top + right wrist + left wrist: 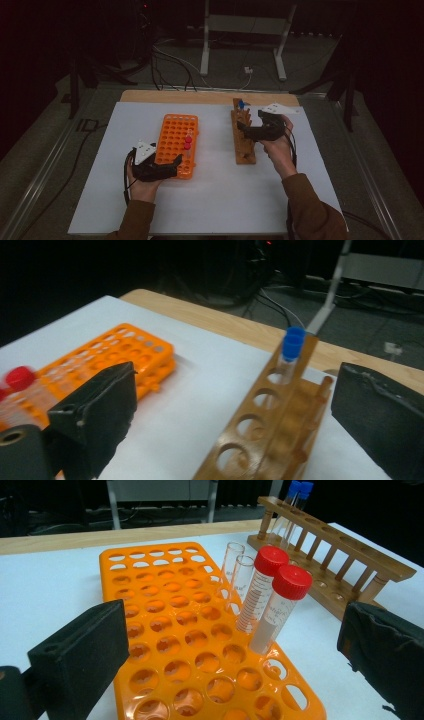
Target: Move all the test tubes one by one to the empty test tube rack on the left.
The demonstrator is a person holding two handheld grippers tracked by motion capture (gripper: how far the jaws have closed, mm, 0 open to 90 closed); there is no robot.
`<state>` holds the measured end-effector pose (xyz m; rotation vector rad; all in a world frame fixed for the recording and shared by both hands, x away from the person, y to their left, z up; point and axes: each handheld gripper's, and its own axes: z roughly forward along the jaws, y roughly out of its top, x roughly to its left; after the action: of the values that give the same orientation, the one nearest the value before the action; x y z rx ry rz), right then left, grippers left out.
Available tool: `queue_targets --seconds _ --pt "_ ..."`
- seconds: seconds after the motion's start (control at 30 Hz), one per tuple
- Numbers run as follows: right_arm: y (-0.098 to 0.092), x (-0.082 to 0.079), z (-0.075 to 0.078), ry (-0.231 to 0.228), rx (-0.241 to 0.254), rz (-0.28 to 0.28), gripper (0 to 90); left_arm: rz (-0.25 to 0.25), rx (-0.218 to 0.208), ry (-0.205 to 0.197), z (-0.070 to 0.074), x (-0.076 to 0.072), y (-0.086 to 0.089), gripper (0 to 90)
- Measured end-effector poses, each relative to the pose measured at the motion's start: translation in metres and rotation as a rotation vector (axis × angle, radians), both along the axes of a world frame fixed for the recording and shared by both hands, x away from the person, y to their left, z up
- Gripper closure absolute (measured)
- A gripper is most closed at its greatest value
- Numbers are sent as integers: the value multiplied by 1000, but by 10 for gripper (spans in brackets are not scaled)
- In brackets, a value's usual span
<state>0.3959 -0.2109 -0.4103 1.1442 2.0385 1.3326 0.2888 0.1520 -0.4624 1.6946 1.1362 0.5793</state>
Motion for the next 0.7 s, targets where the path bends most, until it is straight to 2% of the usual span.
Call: queue_targets --seconds 0.17,0.3,0.43,0.57,0.63,0.7 --pt "1 18 -5 2 -74 -64 99 1 3 10 -3 1 -1 7" --pt "-1 36 -10 34 -67 -84 100 0 11 16 -4 1 -2 7" --pt "1 49 -15 63 -70 -79 103 0 7 21 -5 2 -3 7" --pt "3 59 -18 73 -67 -91 171 21 1 2 -3 1 -3 8" --pt "6 62 -20 63 -92 -98 270 20 -5 -4 -2 0 -3 8" --pt "8 66 -23 57 -90 -109 365 23 -10 -5 -2 0 -3 8"
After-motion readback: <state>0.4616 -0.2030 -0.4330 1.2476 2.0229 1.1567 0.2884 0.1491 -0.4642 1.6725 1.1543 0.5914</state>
